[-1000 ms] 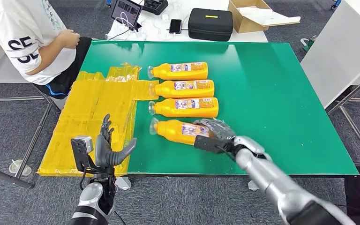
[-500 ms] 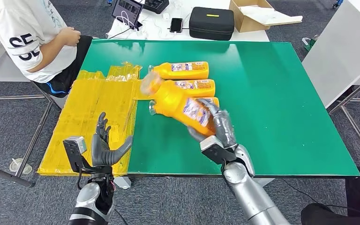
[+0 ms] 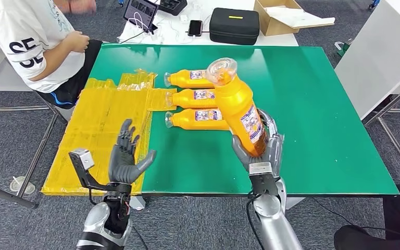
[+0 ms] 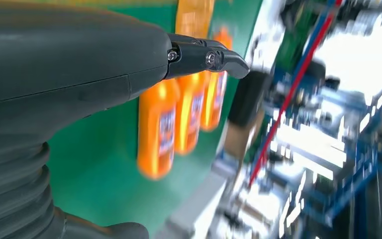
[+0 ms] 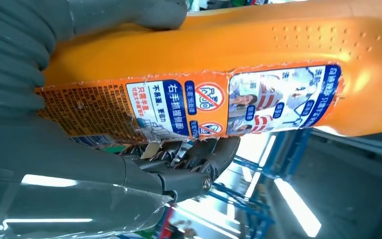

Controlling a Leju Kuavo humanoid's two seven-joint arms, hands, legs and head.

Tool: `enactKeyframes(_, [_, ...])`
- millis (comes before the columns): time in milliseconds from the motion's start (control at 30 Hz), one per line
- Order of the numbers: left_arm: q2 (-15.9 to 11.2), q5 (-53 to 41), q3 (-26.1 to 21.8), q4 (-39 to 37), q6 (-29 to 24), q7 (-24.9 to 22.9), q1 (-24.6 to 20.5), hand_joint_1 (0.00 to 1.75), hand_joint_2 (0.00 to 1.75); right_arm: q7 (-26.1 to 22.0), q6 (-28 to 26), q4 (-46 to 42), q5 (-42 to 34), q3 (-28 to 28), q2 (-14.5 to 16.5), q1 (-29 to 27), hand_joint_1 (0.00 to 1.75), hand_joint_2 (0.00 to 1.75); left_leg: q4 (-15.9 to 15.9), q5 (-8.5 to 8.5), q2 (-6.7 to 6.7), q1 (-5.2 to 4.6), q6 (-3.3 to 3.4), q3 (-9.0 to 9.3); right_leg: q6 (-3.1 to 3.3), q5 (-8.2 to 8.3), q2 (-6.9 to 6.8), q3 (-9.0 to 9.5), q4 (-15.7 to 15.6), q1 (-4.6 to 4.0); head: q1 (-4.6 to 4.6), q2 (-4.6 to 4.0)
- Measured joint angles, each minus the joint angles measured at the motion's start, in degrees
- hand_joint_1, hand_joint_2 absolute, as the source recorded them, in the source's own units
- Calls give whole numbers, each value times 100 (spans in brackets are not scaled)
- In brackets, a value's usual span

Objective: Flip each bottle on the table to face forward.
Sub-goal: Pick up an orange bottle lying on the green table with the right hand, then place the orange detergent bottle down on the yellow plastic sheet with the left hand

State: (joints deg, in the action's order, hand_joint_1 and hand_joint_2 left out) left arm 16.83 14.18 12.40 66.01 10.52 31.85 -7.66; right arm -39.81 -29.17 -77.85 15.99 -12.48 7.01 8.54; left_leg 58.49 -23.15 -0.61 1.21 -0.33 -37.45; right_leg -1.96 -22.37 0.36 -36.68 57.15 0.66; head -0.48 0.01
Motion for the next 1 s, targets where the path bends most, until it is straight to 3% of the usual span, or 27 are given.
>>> enactKeyframes(200, [-44, 427, 274, 0, 862, -139, -17, 0, 175, 0, 352, 339, -331, -374, 80, -81, 175, 175, 0, -1, 2, 1, -1, -1, 0, 0, 1, -5, 0, -1, -1, -1])
enactKeyframes(600, [-122, 441, 492, -73, 1092, -224, -122, 0, 175, -5, 352, 1296, -47, -1357, 264, 18, 175, 175, -1, 1, 1, 2, -1, -7, 0, 0, 0, -9, 0, -1, 0, -1])
enactKeyframes(1000, [-126, 687, 565, -264, 1207, -374, -168, 0, 175, -6, 258, 2197, 303, -1872, 473, 288, 175, 175, -1, 1, 4, 2, -1, -9, 1, 0, 1, -13, 0, -1, 1, 0])
